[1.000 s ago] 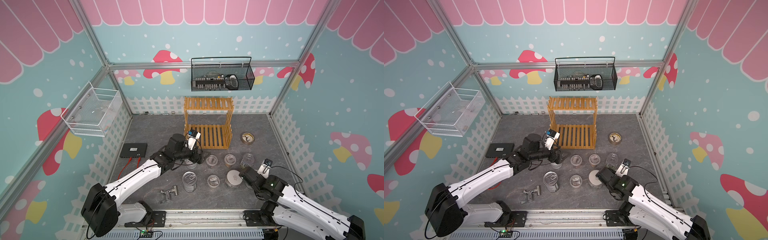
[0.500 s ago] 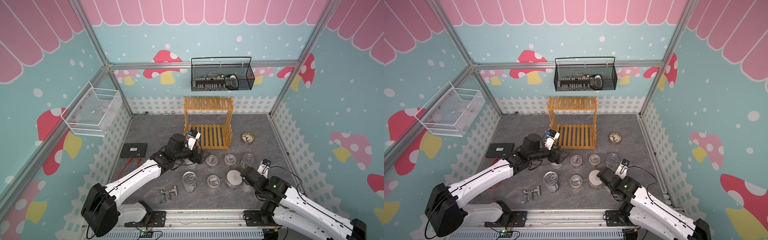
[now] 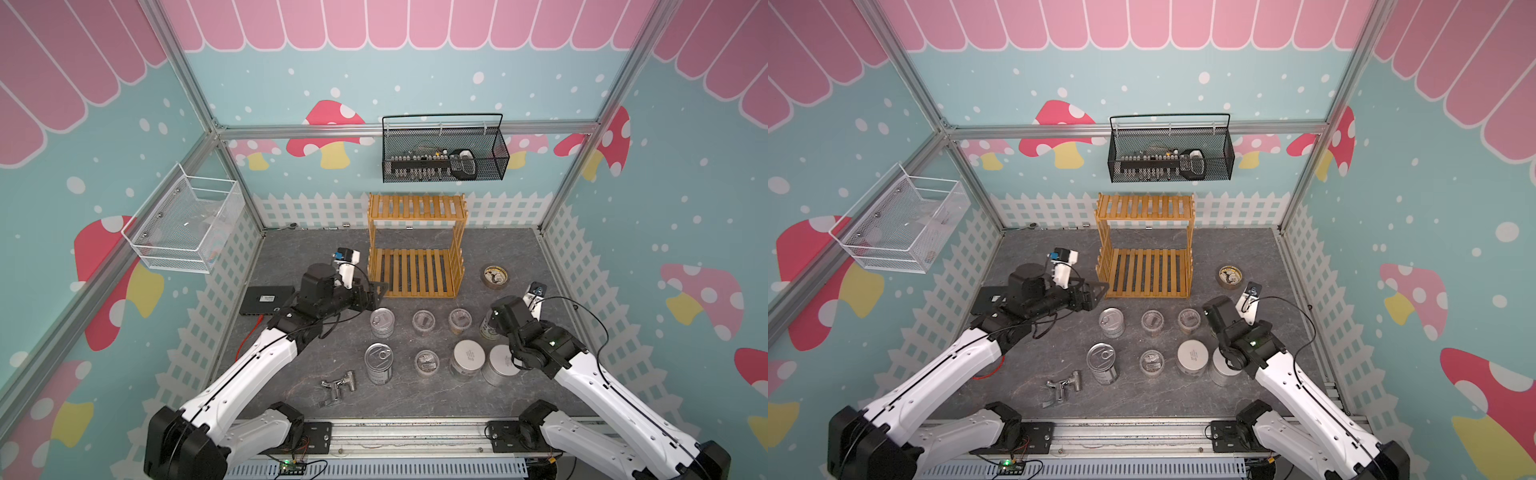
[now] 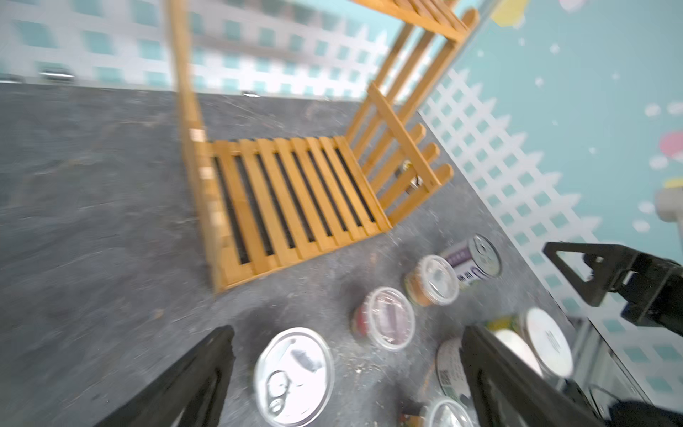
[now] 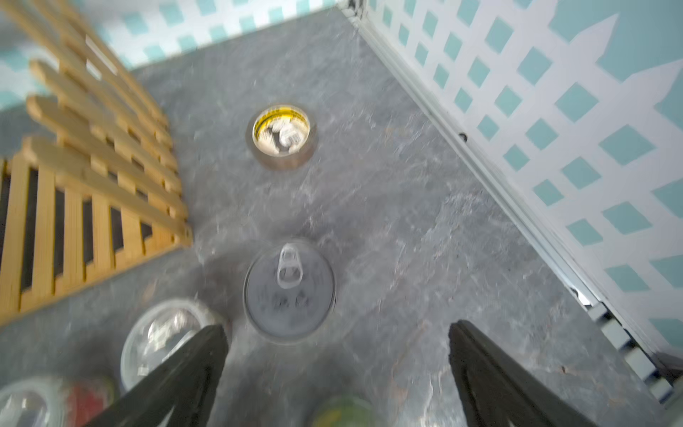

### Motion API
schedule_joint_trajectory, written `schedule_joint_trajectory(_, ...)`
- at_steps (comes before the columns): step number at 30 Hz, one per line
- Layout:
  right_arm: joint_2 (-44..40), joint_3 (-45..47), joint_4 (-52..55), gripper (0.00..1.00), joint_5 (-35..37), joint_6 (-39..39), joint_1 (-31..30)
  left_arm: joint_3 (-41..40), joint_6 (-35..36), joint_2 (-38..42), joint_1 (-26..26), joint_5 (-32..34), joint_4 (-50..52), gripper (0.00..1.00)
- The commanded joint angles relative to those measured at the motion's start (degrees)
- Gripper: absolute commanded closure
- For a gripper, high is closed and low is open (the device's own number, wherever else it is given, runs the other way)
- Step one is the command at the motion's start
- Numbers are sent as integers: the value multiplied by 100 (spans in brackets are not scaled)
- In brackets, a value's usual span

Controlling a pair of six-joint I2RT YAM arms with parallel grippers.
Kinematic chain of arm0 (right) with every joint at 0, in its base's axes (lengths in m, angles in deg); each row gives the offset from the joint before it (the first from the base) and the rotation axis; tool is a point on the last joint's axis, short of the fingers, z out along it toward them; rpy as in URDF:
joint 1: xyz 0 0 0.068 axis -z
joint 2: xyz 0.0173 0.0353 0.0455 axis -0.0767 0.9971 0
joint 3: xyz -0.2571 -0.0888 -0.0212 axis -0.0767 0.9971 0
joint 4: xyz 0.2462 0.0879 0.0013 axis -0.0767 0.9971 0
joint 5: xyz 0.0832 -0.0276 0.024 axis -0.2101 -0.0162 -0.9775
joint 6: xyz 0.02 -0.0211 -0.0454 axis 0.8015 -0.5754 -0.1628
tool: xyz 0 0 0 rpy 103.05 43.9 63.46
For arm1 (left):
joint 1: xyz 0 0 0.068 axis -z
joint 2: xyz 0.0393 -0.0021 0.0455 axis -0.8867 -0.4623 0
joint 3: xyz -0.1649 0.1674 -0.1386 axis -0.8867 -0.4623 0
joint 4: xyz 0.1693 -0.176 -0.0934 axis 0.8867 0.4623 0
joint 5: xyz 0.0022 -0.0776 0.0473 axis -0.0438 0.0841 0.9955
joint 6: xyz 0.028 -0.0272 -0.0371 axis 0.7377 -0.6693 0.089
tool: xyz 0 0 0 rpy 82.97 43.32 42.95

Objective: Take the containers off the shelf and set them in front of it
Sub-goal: Place the container at the center of the board, then reset both arms

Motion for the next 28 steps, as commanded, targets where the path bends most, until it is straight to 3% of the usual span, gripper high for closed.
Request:
schedule_joint_trajectory(1, -10, 221, -2093, 1, -1080, -2328, 865, -445, -508, 481, -602, 1076, 52, 1)
schedule_joint_trajectory(4, 544, 132, -2793, 1, -2116, -2711, 1798, -1010, -718, 515, -1263, 1803, -642, 1)
schedule_joint_trajectory(7, 987, 532, -4005, 1, -2477, -3110, 2240, -1420, -658, 138, -1721, 2406, -1670, 1)
schedule_joint_trajectory(13, 1919, 1499, -6433, 1, -3048, -3499, 2837, -2034, 233, -820, -1759, 3157, -3623, 1)
schedule_joint_trajectory(17, 2483, 2136, -8068, 1, -3220, -3672, 2909, -2631, 981, -1143, -1920, 3016, -5083, 1)
schedule_joint_trajectory(21, 3071, 2500, -9109, 1, -3243, -3852, 2908, -2695, 1107, -1491, -2086, 2673, -5552, 1)
schedule_joint_trajectory(28, 3393, 2402, -9447, 1, -3677, -3916, 2952, -2753, 1138, -1741, -2257, 2185, -5933, 1)
